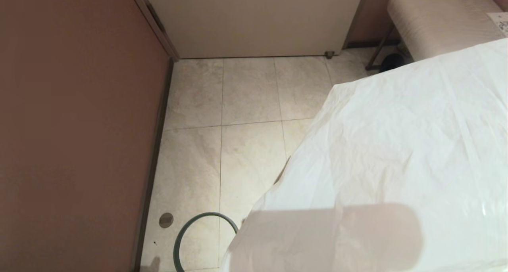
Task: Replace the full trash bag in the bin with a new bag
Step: Put the new garbage bag on the trash can
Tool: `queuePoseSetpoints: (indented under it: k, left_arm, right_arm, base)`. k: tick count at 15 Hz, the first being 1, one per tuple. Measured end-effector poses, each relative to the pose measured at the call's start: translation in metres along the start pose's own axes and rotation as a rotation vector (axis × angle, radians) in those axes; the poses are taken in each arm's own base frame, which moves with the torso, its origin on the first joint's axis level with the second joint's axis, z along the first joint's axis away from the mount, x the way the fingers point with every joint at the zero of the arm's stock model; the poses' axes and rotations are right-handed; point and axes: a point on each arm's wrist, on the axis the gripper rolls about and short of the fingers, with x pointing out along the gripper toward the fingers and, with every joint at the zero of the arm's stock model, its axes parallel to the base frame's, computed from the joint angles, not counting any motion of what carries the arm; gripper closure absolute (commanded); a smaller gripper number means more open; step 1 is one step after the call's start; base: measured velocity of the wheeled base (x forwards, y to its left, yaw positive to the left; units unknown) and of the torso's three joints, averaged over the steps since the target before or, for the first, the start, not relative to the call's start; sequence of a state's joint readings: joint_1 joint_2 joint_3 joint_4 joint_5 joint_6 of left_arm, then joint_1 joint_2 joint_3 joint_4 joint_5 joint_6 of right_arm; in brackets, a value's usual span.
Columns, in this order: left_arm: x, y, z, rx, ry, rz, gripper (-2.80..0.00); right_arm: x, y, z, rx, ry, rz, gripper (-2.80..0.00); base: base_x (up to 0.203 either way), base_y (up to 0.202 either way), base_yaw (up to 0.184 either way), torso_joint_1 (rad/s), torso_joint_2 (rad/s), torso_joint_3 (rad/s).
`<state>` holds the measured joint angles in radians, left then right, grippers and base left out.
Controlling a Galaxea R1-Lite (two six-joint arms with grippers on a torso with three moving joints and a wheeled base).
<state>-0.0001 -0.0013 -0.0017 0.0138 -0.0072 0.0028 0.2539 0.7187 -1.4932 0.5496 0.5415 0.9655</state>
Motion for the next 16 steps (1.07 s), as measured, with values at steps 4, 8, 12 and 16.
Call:
queuePoseSetpoints:
  k: [4, 8, 12, 16]
  left_arm:
    - [0.000, 0.000, 0.000, 0.000, 0.000, -0.002, 0.00]
    - [0.000, 0.000, 0.000, -0.001, -0.001, -0.002, 0.00]
    - [0.000, 0.000, 0.000, -0.002, 0.001, -0.002, 0.00]
    - [0.000, 0.000, 0.000, -0.003, 0.000, -0.002, 0.00]
  right_arm:
    - [-0.004, 0.000, -0.003, 0.003, 0.001, -0.008, 0.00]
    - [-0.008, -0.007, -0.011, 0.025, 0.044, -0.076, 0.00]
    - [-0.009, -0.018, -0.026, -0.077, 0.089, -0.242, 0.00]
    - [-0.003, -0.019, -0.024, -0.169, 0.088, -0.271, 0.00]
  base:
    - [0.000, 0.000, 0.000, 0.008, 0.00, 0.158]
    - [0.000, 0.000, 0.000, 0.002, 0.00, 0.018]
    - [0.000, 0.000, 0.000, 0.000, 0.00, 0.000]
    - [0.000, 0.000, 0.000, 0.000, 0.00, 0.000]
